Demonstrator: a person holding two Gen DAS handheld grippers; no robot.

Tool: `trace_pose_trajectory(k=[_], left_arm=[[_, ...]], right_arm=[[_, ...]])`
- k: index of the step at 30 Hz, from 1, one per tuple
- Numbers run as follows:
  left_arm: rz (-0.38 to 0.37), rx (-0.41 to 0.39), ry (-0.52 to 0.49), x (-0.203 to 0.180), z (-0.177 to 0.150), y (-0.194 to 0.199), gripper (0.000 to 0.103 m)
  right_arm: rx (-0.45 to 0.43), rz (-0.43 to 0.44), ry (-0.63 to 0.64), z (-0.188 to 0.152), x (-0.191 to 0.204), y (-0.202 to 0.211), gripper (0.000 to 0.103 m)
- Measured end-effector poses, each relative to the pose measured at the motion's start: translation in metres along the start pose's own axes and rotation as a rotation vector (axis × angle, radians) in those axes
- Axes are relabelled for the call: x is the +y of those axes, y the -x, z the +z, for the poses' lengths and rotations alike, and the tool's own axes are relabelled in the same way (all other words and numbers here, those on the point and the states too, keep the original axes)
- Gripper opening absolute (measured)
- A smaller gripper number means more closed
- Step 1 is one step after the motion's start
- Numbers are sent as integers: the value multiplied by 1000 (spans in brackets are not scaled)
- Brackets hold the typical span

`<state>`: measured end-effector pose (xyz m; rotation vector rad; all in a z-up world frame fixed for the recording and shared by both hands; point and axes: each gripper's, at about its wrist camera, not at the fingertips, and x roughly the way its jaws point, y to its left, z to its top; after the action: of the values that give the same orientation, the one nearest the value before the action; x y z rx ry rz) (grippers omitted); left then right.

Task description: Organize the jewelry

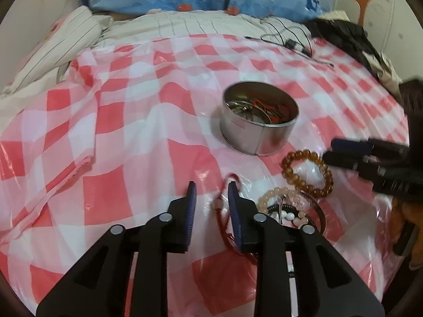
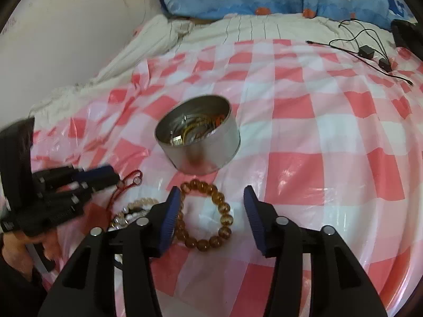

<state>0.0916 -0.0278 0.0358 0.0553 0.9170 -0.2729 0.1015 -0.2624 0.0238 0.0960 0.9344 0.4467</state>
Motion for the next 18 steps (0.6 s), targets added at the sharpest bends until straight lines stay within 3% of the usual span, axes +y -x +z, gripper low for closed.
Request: trace_pose_trajectory(k=[4,7,10,12,13,14,15,16,18], left_arm=[[-16,-10,-8,-4,0,-1,34],[-20,-2,-49,-15,-3,-6,45],[-4,44,-72,-19,-6,-16,47],[-9,72,-74,-19,-9,-22,42],[-3,82,-84,-20,-10,-23,30],[-7,87,-92,-21,-10,-24,25],[-23,90,-91,-22,-10,-23,13],[-37,91,-91,-22,-10,-22,11],[-40,75,-101,-25,-9,-18,11]], right_arm=[[60,-60,62,-6,10,-15,61],[97,-78,106,-11,17,-25,71],[104,-107,155,-15,23,-27,71],[103,-65,143,-15,21,-26,57],[100,-54,133,-14,21,-25,40],[96,-29,118,-13,19,-24,23],[89,-3,98,-12,17,-22,21],[79,10,86,-12,16,-20,15],[48,79,26,-8,10,-12,12]])
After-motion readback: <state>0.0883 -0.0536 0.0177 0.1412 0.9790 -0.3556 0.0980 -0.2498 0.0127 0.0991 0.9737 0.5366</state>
